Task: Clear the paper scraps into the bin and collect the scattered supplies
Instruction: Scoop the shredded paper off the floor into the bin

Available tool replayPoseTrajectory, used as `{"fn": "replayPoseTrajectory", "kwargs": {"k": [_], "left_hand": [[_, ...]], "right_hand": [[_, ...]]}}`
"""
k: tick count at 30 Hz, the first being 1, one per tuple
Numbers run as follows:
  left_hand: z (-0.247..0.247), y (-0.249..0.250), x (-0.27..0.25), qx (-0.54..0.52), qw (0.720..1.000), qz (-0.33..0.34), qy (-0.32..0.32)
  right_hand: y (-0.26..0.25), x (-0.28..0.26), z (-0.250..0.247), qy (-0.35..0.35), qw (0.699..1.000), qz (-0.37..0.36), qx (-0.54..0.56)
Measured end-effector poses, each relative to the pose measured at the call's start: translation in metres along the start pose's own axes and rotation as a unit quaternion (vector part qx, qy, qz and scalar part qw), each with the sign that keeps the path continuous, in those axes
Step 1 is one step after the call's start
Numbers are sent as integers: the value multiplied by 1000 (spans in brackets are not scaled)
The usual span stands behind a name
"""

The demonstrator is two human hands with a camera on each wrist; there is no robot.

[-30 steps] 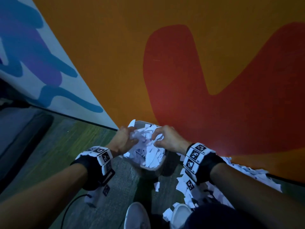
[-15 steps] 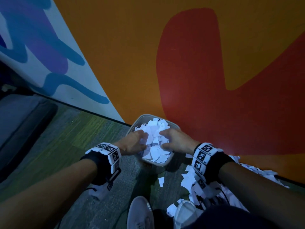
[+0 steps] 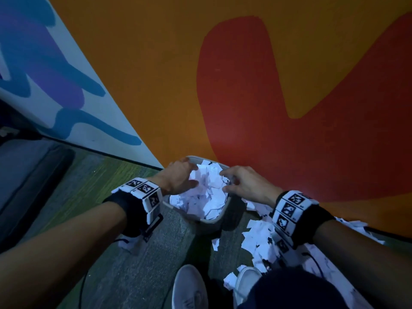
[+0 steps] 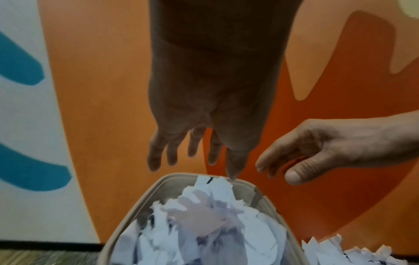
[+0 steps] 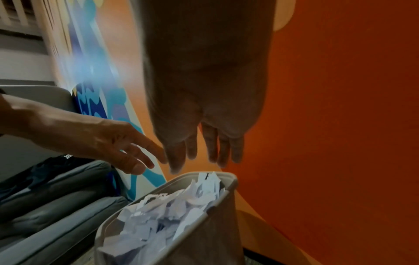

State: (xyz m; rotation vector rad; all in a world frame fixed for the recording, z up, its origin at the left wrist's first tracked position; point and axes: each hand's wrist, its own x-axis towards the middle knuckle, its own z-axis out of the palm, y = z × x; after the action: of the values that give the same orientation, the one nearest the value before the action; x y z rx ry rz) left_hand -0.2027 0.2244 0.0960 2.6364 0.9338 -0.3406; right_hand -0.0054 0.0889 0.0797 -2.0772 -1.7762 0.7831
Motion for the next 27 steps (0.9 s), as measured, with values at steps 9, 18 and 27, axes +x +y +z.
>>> {"fn": "replayPoseTrajectory", "kwargs": {"k": [9, 18, 27], "left_hand": [[-20, 110, 24, -51, 995, 70, 46], [95, 198, 91, -165, 976, 114, -82], [229, 242, 170, -186, 952, 133, -206]], "right_hand": [[50, -62, -41, 16, 999, 40, 17], [207, -134, -1, -34, 975, 205, 80], [327, -158, 64, -25, 933, 353, 61]]}}
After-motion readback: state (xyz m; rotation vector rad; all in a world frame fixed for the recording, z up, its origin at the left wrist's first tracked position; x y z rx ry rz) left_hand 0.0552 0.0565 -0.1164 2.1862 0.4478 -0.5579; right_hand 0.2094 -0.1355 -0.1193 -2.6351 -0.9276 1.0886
